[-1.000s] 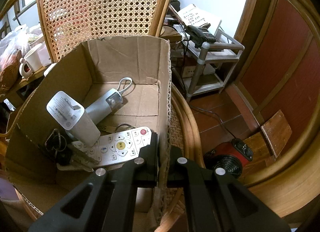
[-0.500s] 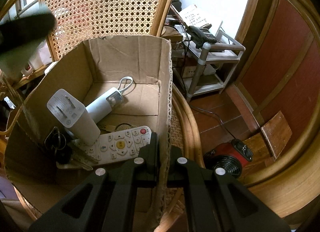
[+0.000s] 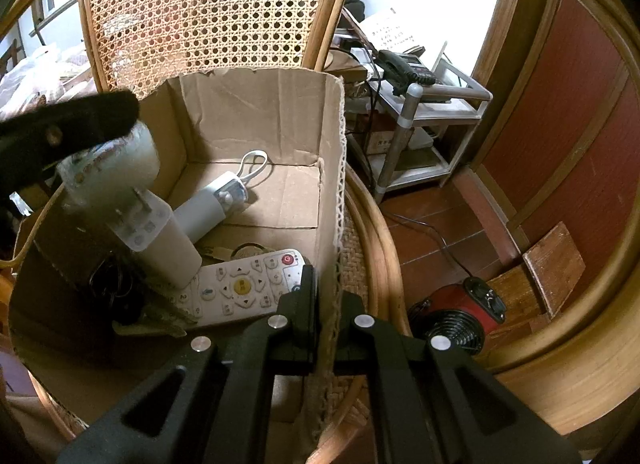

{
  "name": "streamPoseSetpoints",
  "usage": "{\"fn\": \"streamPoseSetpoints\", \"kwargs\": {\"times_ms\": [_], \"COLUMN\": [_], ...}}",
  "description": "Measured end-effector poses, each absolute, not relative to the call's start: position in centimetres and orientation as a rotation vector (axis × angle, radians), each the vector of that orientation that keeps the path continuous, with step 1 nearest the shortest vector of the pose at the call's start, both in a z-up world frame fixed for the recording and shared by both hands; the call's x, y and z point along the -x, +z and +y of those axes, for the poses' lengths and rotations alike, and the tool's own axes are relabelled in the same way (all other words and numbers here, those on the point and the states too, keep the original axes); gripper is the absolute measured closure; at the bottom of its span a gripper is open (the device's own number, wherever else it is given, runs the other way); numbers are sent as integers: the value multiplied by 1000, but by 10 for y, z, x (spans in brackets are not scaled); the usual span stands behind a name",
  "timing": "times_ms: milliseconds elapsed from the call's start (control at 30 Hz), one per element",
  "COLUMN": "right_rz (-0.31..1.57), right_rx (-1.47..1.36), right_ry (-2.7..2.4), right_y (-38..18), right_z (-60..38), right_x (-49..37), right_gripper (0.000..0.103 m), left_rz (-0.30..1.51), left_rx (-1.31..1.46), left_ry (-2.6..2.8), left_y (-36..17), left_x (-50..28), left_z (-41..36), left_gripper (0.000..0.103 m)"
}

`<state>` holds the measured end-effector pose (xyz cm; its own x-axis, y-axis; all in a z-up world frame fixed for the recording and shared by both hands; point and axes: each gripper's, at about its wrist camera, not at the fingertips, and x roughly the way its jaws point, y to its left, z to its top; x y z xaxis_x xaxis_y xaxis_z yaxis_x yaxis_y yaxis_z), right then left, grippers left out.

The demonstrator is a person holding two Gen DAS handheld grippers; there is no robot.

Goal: Organize rigid objects
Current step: 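Lower the case into the box and open the left gripper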

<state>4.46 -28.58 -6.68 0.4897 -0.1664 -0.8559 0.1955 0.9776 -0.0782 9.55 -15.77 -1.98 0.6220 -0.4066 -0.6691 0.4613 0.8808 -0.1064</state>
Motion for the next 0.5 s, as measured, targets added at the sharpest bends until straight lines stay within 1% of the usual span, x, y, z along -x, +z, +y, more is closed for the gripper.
{"fn": "streamPoseSetpoints", "kwargs": {"times_ms": [133, 267, 500], "right_rz": [1037, 1037, 1039], "right_rx": [-32, -31, -32], "right_ry": [-219, -219, -217], "right_y": [-67, -67, -68], "right_z": [-285, -286, -285], "right_x": [-44, -44, -44], "right_gripper": [97, 97, 97], "left_rz": [754, 744, 768], "left_rx": [-66, -60, 42], "left_ry": [-492, -452, -348], "left_y": [-15, -12, -11], "left_x": [-101, -108, -136], "left_z": [-151, -140, -97], "left_gripper": [7, 5, 5]}}
